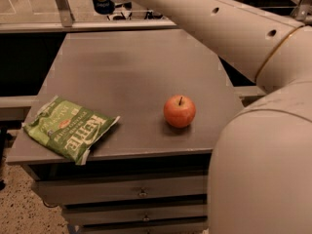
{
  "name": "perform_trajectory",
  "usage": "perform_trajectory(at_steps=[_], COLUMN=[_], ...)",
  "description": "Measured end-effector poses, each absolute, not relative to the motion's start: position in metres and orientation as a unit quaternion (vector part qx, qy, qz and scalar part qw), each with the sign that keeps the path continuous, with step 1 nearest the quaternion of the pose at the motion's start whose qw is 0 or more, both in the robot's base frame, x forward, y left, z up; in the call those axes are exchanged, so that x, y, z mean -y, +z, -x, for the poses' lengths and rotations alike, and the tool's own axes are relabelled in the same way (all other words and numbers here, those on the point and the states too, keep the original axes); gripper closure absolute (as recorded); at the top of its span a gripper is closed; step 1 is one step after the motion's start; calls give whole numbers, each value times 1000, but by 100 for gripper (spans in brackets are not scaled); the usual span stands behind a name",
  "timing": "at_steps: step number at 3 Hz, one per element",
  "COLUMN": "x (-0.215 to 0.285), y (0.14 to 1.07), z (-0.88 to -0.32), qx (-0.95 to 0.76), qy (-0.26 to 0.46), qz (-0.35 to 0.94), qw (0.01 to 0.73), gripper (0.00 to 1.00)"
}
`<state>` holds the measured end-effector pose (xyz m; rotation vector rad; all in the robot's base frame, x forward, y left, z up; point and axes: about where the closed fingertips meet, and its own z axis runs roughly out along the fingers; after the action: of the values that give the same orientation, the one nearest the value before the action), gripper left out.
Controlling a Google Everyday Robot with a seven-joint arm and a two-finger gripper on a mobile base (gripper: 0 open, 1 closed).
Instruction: Move pepsi can near green jalapeno chip bag
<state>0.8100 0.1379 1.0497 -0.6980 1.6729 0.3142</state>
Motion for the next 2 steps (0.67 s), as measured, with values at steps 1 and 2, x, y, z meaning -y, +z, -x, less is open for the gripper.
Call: perform_trajectory(at_steps=[1, 2], x=[-142, -134], y=[1042, 1033], z=[-803, -770], qx=[-727, -738], qy=[148, 179], qz=[318, 354], qw=[590, 546], gripper=[100, 100])
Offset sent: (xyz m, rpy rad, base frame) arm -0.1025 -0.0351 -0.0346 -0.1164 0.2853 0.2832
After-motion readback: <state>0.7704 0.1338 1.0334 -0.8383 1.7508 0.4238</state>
